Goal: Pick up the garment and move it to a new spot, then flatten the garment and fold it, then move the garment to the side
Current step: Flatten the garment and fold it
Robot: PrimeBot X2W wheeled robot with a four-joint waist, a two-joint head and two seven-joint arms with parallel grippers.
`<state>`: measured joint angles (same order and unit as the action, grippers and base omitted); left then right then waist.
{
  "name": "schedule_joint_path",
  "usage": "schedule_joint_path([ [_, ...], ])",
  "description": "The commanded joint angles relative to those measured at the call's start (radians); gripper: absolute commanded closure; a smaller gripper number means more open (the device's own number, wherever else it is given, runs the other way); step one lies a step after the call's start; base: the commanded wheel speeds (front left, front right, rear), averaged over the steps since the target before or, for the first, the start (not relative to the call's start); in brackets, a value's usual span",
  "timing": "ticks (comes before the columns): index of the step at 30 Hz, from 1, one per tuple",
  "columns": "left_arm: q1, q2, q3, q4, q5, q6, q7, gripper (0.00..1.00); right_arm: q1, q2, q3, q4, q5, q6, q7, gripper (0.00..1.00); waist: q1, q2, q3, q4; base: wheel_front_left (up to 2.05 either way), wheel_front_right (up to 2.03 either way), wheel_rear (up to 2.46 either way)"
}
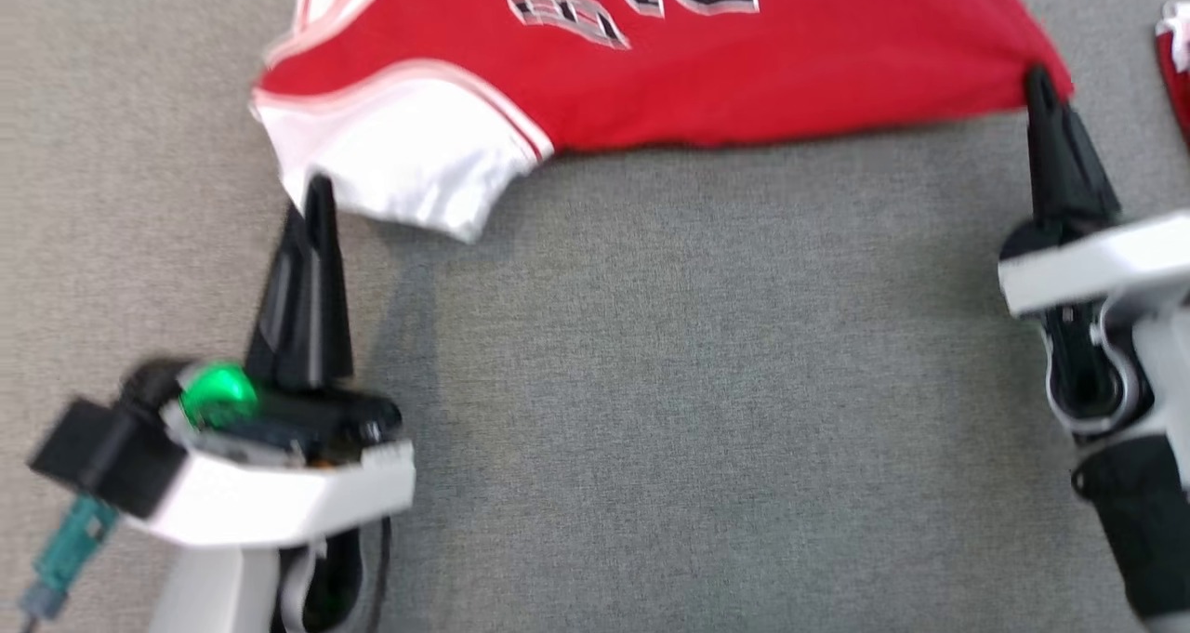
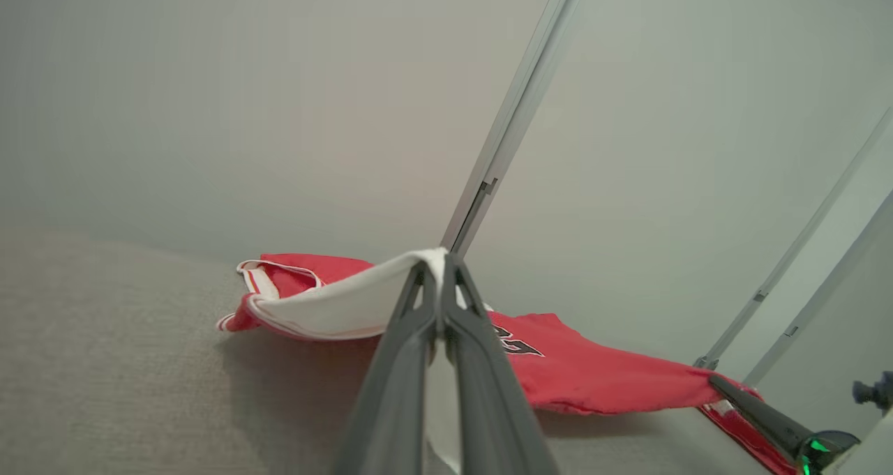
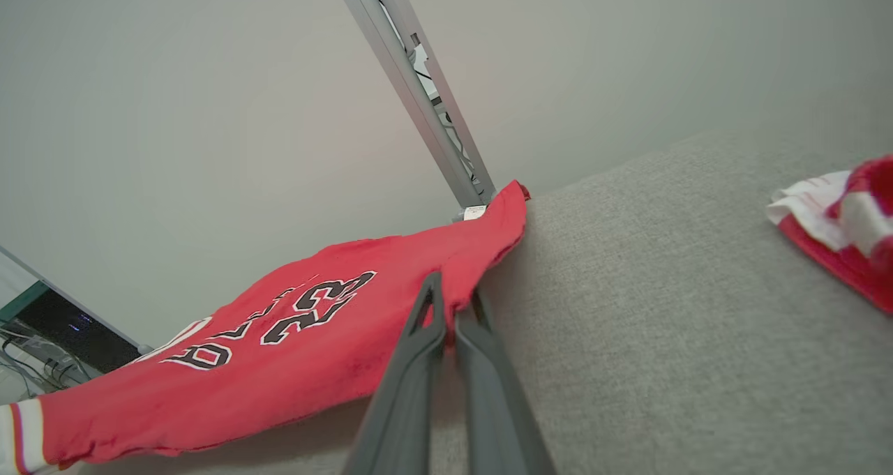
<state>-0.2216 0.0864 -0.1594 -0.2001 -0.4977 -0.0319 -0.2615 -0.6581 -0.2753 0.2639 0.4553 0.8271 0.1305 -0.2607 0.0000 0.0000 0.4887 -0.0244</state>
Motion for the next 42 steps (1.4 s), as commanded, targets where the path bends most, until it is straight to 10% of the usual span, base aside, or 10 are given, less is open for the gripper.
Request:
schedule_joint_path([
  [1, 0.058, -0.003, -0.006, -0.013, 0.001, 0.009, -0.004, 1.0, 0.062, 0.005, -0.03, -0.027, -0.018, 0.0, -0.006, 1.0, 0.0, 0.0, -0.051, 0.014, 0.0, 0.0, 0.0],
  [22, 0.451, 0.047, -0.054, -0.105, 0.051, 0.032, 0.015, 1.0, 0.567, 0.129, -0.192, -0.228, -0.155, 0.0, 0.026, 1.0, 0.0, 0.0, -0.349, 0.014, 0.0, 0.0, 0.0],
  [42, 0.572, 0.045, -0.085, -0.183, 0.02, 0.052, 0.05, 1.0, 0.818, 0.207, -0.29, -0.451, -0.219, 0.0, 0.217, 1.0, 0.0, 0.0, -0.355, -0.009, 0.0, 0.0, 0.0],
])
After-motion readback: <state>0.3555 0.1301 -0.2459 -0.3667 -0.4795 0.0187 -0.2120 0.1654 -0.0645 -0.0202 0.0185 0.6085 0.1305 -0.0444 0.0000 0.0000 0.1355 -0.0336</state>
